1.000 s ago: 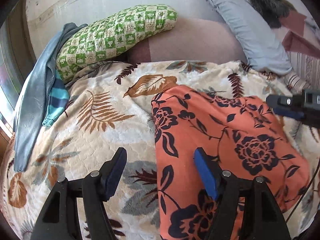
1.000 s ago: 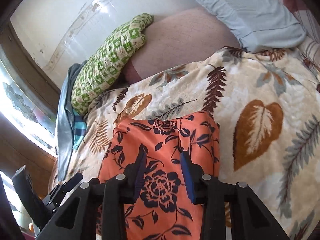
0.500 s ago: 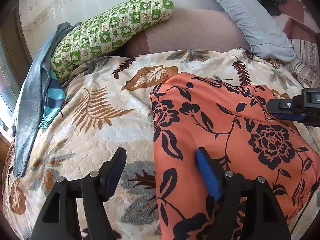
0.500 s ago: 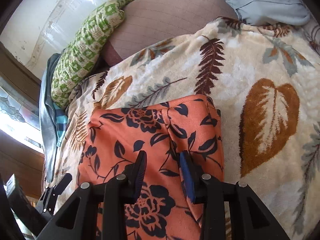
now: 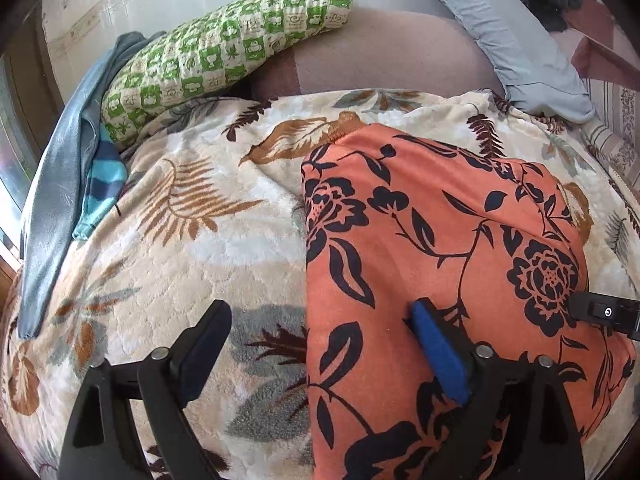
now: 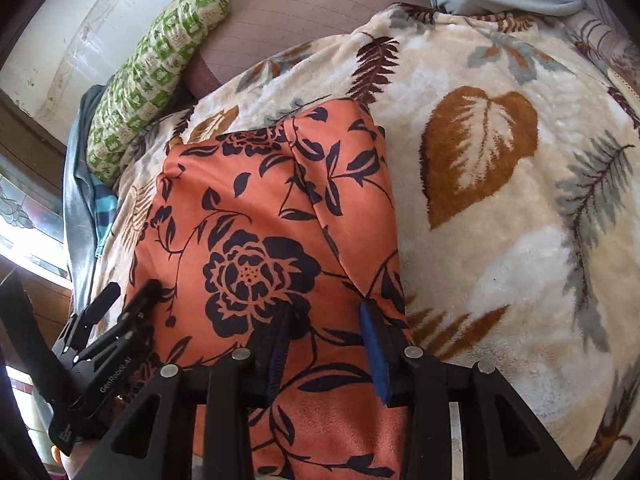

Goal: Fold small clothes

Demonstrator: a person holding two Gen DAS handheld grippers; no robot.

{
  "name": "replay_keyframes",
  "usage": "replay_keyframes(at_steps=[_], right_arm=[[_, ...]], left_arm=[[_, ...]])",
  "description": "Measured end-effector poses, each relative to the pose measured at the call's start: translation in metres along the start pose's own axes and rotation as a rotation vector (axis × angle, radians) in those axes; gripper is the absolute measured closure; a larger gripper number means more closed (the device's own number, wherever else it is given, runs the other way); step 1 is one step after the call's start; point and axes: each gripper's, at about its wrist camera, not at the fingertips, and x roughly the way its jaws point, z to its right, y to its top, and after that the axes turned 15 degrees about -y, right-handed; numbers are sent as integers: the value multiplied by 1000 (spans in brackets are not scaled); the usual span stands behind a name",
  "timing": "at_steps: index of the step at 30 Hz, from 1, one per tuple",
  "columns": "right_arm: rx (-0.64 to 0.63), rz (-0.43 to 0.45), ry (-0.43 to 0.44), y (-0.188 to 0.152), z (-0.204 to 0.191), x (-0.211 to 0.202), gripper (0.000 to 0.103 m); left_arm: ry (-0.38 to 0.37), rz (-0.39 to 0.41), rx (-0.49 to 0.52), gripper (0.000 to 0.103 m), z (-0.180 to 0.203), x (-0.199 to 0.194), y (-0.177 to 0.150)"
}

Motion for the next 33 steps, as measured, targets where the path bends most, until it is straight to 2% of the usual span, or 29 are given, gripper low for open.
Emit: replay_keyframes(at_steps=[2,6,11,15,17,20,23,25,26,28,31,33], right_arm=[[18,1,22,-1,3,2,59],[28,16,50,-4,8,5,58],[29,67,59,-14,10,5,58],[45,92,68,-20,14,-1,58],[71,93,76,-23,19,-8,56],[88,112,75,-31,24,-28,56],[45,157,103,-43,21,-51,56],[3,151,69,-51,16,-54,56],[-18,117,37,-54,13,-47,56],[-47,38,-14,-60,9,-27,54],[-72,60,-29,-61,7,-36,53],[-58,72,5,-65,13,-48,53]], left_arm=[[-33,3,-77,1,-9,3,-4],[-115,3,-181,0,-21,7,-16],[-154,27,-219,0,-21,2,-33],[-209,-13,-258,0,-24,-6,-39],[-187,-21,-222,0,-21,-16,-40],[-98,10,-121,0,-6,-41,-44],[-29,31,-49,0,9,-58,-52],[2,35,-28,0,15,-60,-60],[8,20,-23,0,17,-56,-63],[-25,-65,-32,0,18,-39,-70],[-90,-78,-112,0,6,-43,-71],[-56,-60,-111,0,5,-57,-71]])
